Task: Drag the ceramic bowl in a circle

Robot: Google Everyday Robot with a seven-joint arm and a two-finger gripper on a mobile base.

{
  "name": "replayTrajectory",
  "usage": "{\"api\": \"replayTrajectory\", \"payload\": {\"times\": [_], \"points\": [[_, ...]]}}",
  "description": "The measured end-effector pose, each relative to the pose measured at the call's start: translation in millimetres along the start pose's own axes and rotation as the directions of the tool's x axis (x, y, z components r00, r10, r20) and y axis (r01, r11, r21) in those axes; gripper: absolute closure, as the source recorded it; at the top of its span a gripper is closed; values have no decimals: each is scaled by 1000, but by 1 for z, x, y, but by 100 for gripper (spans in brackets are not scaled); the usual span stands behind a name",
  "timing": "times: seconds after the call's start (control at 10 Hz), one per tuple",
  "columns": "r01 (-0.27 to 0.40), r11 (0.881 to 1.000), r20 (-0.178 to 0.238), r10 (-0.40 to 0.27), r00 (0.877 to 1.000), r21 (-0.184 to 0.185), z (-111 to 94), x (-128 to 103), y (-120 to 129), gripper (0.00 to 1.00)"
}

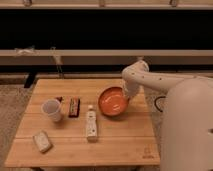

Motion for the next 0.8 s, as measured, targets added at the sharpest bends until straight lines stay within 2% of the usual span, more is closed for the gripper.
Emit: {"api": "replayTrajectory", "payload": {"times": [0.3,0.5,0.8], "points": [[-80,994,-17,82,996,68,11,8,-52,100],[-136,985,-6,138,990,109,14,0,-78,100],[-205,966,36,202,979,157,14,-21,-104,100]]}}
